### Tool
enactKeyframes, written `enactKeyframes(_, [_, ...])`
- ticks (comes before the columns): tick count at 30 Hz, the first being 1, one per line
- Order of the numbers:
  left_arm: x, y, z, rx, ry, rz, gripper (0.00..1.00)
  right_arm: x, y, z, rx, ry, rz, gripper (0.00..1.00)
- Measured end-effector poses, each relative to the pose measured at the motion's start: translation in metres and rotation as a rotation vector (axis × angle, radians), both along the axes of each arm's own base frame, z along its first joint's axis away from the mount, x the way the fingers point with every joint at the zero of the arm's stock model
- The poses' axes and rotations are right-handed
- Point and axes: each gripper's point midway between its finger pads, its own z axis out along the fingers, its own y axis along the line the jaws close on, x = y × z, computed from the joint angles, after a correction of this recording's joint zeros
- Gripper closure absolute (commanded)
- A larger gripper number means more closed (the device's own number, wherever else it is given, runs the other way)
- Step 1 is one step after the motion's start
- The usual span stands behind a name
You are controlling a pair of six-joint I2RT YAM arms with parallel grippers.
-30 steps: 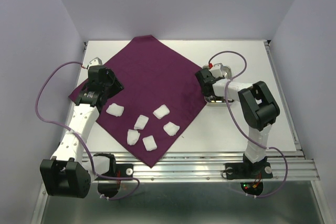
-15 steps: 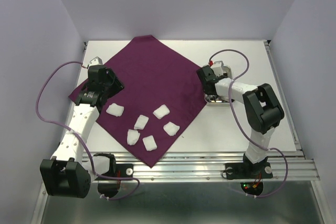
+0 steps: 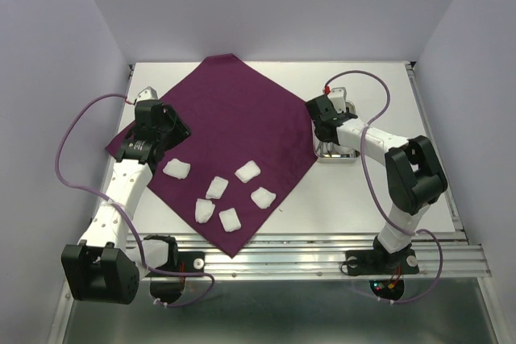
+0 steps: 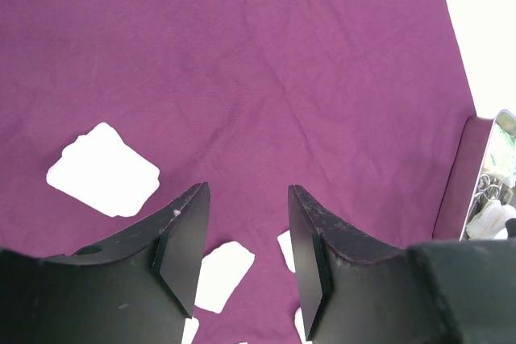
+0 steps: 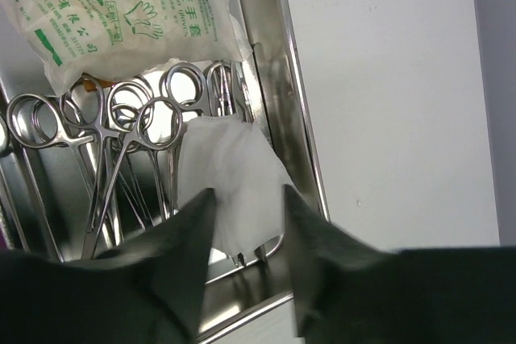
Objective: Prepare the surgical pack
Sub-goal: Place the medical item in the container.
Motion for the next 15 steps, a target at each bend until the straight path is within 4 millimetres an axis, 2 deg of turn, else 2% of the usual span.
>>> enactKeyframes(3, [0.0,0.0,0.0,0.0,0.0,0.0,0.46,0.0,0.0,0.0,0.002,-0.001,-0.004,0.73])
enactKeyframes(5, [0.0,0.0,0.0,0.0,0.0,0.0,0.46,0.0,0.001,-0.001,0.004,0.002,-0.002,0.72])
enactKeyframes(9, [0.0,0.0,0.0,0.001,0.0,0.0,0.46,0.006,0.006,-0.002,0.022,0.003,0.008,0.66])
enactKeyframes(11, [0.0,0.0,0.0,0.001,0.001,0.0,0.46,0.01,0.01,-0.002,0.03,0.004,0.014,0.58])
enactKeyframes(12, [0.0,0.0,0.0,0.0,0.001,0.0,0.46,0.011,0.011,-0.003,0.033,0.006,0.017,0.49])
enactKeyframes(13, [0.0,0.0,0.0,0.0,0.001,0.0,0.46,0.012,0.012,-0.005,0.033,0.009,0.018,0.45])
enactKeyframes(15, [0.0,0.0,0.0,0.001,0.001,0.0,0.46,0.012,0.012,-0.008,0.033,0.017,0.021,0.4])
